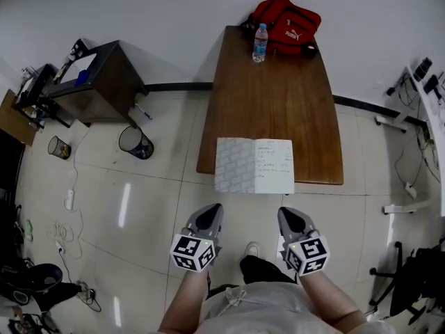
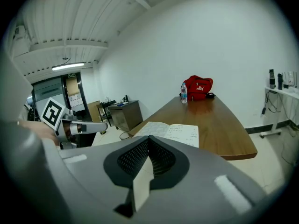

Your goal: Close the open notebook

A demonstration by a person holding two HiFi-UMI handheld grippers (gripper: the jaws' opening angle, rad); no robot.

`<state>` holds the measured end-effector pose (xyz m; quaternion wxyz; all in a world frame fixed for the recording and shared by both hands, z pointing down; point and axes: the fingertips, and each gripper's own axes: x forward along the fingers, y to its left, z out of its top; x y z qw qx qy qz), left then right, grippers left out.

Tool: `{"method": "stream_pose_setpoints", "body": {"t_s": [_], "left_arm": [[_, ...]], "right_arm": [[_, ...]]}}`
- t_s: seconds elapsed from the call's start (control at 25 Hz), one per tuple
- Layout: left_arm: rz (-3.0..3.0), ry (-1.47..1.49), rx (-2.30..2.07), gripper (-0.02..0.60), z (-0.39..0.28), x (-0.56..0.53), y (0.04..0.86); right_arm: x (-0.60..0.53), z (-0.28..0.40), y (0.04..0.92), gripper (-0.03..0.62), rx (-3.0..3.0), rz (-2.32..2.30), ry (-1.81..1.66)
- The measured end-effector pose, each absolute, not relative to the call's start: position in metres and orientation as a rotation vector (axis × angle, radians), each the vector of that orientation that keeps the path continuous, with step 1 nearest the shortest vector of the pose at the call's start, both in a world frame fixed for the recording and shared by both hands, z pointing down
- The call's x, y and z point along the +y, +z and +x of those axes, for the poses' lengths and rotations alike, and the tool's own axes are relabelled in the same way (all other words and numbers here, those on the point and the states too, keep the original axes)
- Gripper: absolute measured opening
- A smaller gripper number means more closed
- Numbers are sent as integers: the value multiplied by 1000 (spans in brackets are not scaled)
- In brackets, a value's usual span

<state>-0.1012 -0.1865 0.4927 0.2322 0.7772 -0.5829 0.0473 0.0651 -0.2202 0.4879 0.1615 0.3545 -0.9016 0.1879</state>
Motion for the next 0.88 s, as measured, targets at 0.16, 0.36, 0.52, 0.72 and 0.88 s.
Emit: {"method": "stream_pose_setpoints", "body": {"t_s": [0.16, 0.36, 0.52, 0.72, 0.88], "left_arm": [[2039, 140, -1614, 6, -115, -202, 526], [1899, 142, -1607, 72, -139, -217, 575], [1817, 116, -1584, 83, -155, -230, 611], [1687, -147, -1472, 89, -163, -247, 640], [1674, -177, -1435, 94, -165, -256, 648]], "right_arm": [[-241, 54, 516, 8, -2549, 962, 623], [-264, 33, 542, 8, -2535, 902, 634], [-278, 18, 558, 8, -2533, 857, 599], [-280, 17, 577, 8, -2507, 832, 610], [-277, 23, 579, 8, -2502, 822, 621]]}}
